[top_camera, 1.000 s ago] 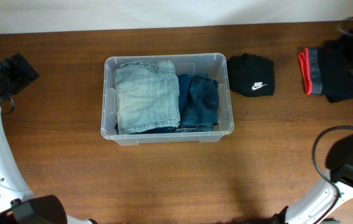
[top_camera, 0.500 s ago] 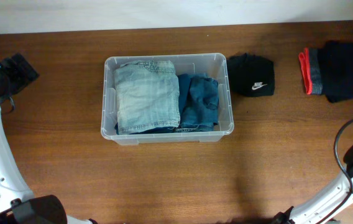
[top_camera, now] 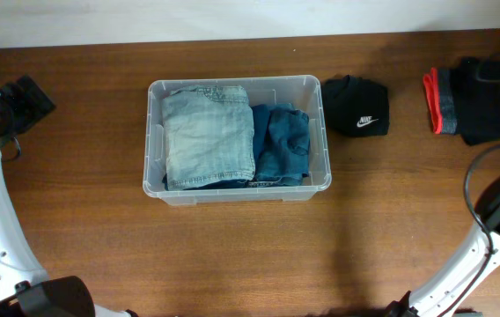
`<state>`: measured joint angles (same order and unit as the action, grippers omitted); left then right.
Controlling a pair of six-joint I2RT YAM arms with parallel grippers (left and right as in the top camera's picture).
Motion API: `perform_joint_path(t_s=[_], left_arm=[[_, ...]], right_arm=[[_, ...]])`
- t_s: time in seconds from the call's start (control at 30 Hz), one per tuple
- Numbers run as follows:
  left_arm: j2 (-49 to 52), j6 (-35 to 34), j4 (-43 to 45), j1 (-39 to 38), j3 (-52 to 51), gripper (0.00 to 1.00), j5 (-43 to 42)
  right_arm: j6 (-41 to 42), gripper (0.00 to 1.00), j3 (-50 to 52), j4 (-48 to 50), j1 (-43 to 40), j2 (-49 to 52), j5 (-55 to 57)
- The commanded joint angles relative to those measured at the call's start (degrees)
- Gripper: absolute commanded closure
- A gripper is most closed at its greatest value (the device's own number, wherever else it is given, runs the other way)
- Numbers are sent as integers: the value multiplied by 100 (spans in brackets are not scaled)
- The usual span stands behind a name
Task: Pack container
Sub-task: 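Lower the right gripper onto the black red-waistband shorts and grasp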
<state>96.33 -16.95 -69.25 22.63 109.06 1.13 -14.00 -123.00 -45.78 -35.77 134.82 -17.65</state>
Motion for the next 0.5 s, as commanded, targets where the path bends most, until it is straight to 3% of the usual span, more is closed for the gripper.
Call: perform_joint_path(t_s=[0.0,0.1,0.47], left_arm=[[63,-35,-4,15,-28,1,35],[63,-35,-4,15,-28,1,35],[63,-35,-4,15,-28,1,35]], right_arm=[[-50,77,33,177,354,256,210],[262,96,33,389,544,428,769],[614,96,33,402,649,857,1421]])
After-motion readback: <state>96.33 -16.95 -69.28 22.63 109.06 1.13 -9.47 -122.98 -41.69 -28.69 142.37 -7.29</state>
